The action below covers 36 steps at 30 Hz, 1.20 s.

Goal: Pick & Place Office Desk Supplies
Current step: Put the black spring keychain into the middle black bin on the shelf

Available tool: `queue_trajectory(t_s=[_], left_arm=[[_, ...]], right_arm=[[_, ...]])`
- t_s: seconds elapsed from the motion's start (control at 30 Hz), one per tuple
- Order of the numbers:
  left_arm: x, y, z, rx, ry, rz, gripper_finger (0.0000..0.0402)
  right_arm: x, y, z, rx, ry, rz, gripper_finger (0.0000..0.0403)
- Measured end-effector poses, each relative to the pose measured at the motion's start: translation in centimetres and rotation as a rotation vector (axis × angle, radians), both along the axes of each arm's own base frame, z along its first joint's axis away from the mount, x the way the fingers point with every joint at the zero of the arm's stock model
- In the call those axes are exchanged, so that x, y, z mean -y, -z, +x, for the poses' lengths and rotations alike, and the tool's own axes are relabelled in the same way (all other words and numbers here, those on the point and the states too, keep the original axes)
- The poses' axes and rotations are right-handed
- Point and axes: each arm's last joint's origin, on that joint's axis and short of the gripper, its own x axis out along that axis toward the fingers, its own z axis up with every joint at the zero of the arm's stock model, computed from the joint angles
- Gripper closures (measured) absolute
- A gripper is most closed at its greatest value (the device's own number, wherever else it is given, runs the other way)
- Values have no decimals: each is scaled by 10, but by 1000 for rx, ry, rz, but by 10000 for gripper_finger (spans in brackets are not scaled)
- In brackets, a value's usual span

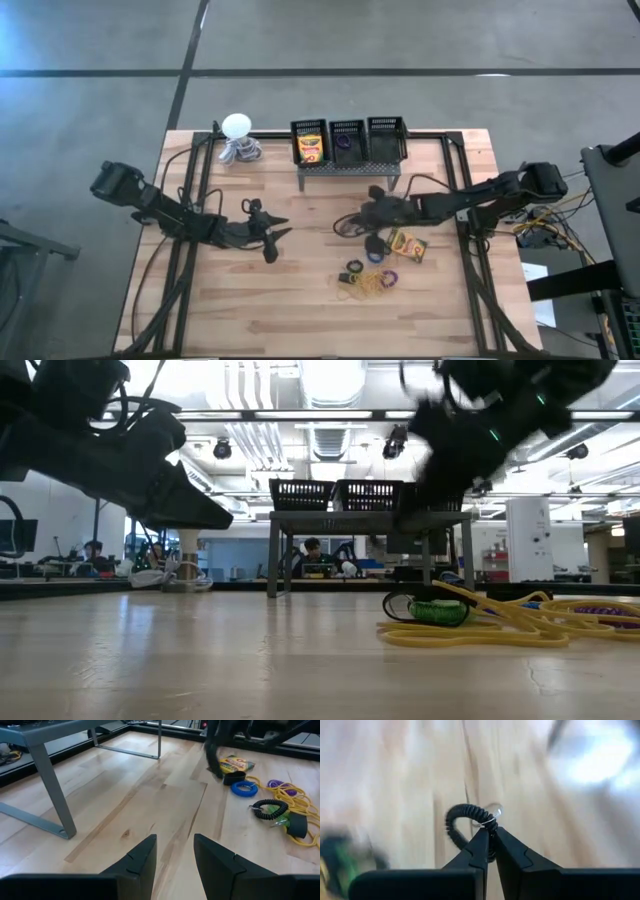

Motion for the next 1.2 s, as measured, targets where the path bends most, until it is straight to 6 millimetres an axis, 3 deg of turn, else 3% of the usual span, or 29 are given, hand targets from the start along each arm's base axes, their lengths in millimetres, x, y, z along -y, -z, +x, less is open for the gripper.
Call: queue_trajectory(t_s=[0.1,0.2,0.3,0.43,0.6,0.77,1.03,1.2], left_arm=[[0,0,0,-2,0,-7,266],[0,1,-1,-7,-5,-17,266],[0,2,-1,-9,-7,-26,266],[0,2,-1,-12,-4,-30,266],[0,3,-1,-16,-5,-32,266],[0,4,-2,-31,-6,-30,266],[0,5,-2,-38,2,-36,266],[0,5,-2,-42,2,-37,266]], right_arm=[[1,-35,18,193,-32,-106,385],[10,-73,32,263,50,-198,385],[31,-106,41,173,198,-308,385],[71,-134,45,-34,392,-364,385],[124,-135,49,-284,494,-299,385],[161,-127,63,-395,369,-130,385],[192,-129,72,-461,318,9,382],[199,-130,71,-444,236,121,350]])
